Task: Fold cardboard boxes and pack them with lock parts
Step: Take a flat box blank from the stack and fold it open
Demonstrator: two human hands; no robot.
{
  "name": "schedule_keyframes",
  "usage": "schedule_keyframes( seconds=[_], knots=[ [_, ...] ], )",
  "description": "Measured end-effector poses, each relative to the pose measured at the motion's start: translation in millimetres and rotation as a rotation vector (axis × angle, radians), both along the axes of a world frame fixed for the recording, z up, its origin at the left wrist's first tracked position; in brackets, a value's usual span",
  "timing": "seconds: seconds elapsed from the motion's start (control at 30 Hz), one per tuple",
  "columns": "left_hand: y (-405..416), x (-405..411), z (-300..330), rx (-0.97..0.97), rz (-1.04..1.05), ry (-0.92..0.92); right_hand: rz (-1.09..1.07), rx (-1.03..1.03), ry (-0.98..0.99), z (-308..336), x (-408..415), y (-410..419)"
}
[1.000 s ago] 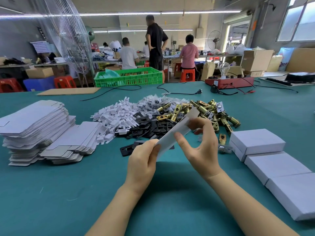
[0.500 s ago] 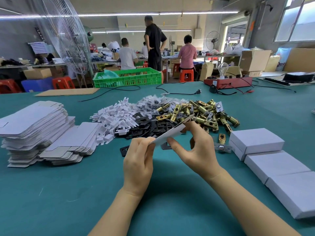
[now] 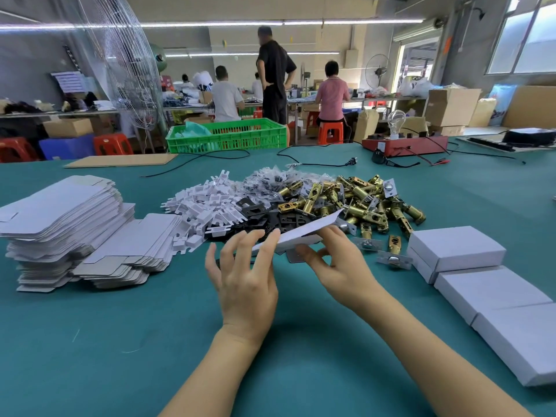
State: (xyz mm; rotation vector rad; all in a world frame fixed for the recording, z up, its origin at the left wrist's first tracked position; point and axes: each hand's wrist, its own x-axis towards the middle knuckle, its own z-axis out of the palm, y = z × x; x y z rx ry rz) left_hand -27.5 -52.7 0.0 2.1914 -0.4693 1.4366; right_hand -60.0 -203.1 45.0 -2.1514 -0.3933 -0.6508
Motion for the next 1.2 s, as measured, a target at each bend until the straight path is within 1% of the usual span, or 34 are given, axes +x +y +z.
schedule_keyframes(
  seconds=[0.1,0.2,0.4,0.57,0.67,0.73,0.83,0.93,1.0,1.07,1.13,1.2],
  knots=[
    [-2.2,2.3,-1.1,0.069,0.059,-0.013,-0.029,0.04,-0.041,-0.7,-0.5,7.9],
    [-2.1,5.8,-3.1,0.119,0.074,0.007,-0.035,0.101,0.006,2.5,-2.4,12.6],
    [-4.0,10.3,-7.7,0.176,0.165,0.032,-0.102,0.35,0.059,3.4,-7.9,24.4],
    [-4.7,11.3,-3.8,0.151,0.116,-0.009,-0.211,0.245,0.002,7.6,-13.4,27.4],
    [-3.7,11.6,-0.9,0.126,0.064,-0.027,-0.251,0.066,-0.022,7.1,-14.8,29.2],
    [-3.6,9.9,1.0,0.106,0.042,-0.018,-0.317,-0.037,-0.076,6.3,-15.4,30.3],
    [-5.4,6.9,3.9,0.095,0.028,-0.011,-0.368,-0.103,-0.197,5.6,-16.9,32.0],
    [-7.9,4.4,10.0,0.066,-0.031,0.013,-0.304,-0.093,-0.256,2.0,-16.2,35.1],
    [-7.5,1.8,13.1,0.053,-0.085,0.042,-0.179,0.004,-0.241,0.5,-14.2,35.5],
    [-6.2,-2.0,13.2,0.053,-0.105,0.065,-0.112,0.058,-0.248,-1.0,-11.9,32.9],
    [-3.9,-2.0,12.4,0.058,-0.14,0.093,-0.077,0.068,-0.256,-2.9,-9.5,29.7],
    [-2.1,-2.0,12.3,0.033,-0.22,0.116,-0.056,0.048,-0.289,-3.9,-8.0,27.0]
  ],
)
